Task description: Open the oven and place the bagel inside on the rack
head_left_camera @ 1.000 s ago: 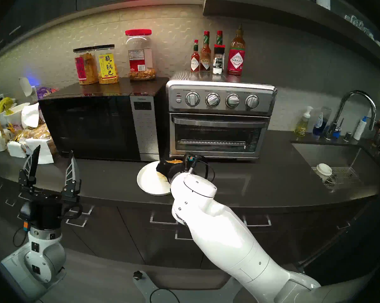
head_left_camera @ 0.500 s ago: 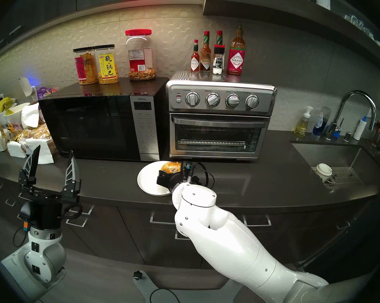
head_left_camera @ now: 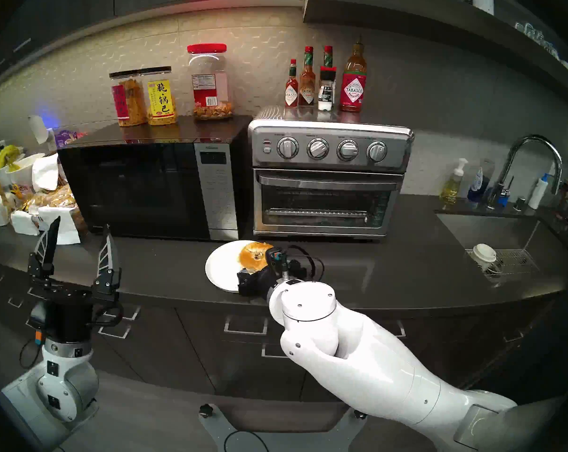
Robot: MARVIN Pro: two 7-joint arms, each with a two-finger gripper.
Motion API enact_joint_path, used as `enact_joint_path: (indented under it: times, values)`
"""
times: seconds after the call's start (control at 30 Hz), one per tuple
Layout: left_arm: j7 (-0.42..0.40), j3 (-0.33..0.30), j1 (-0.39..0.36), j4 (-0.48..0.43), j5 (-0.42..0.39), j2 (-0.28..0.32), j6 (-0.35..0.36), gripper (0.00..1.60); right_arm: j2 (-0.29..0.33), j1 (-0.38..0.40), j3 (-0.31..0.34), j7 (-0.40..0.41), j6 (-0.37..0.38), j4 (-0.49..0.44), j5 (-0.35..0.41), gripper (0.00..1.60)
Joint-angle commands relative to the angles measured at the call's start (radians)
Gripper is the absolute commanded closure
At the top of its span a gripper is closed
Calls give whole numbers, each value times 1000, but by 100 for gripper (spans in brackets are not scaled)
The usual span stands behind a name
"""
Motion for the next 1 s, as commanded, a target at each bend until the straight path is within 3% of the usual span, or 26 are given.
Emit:
enact_joint_path:
  times: [0.0, 0.4, 0.6, 0.97]
  values:
    - [1, -6, -2, -8, 1, 0, -1, 0, 63, 92, -22, 74, 58, -49, -33, 0]
    - [1, -6, -2, -8, 1, 0, -1, 0, 113, 179, -64, 172, 143, -69, -89, 0]
    - [1, -6, -1, -8, 1, 0, -1, 0, 135, 168, -40, 182, 172, -89, -69, 0]
    - [1, -7, -1, -9, 1, 0, 0, 0, 236, 151, -30, 255, 223, -155, -46, 0]
